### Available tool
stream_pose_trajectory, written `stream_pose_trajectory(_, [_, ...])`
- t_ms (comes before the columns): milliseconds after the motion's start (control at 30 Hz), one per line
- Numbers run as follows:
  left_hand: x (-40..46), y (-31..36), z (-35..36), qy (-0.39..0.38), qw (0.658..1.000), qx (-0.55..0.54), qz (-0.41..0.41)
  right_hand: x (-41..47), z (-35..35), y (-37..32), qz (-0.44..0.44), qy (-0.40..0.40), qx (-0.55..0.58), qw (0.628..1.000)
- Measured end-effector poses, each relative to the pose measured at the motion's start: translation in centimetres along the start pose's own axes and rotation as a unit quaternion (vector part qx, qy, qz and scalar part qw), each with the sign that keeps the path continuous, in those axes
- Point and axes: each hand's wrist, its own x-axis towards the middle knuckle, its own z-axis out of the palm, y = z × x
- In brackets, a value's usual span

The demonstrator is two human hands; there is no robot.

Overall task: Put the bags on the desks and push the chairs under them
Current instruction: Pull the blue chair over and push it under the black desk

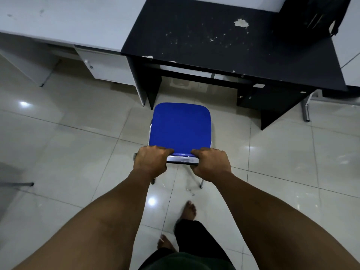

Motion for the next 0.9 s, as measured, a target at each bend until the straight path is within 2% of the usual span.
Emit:
stream_pose_trajectory(400, [10.6,-3.4,-1.7,-0.001,1.0,-0.001,0.011,9.4,-1.7,3.8,0.037,-0.029,0.011,0.999])
stream_pose_trajectory(900, [22.5,-7.2,-3.9,0.001,0.999,-0.019,0.048,20.0,-3.3,7.8,0.054,-0.013,0.004,0.998])
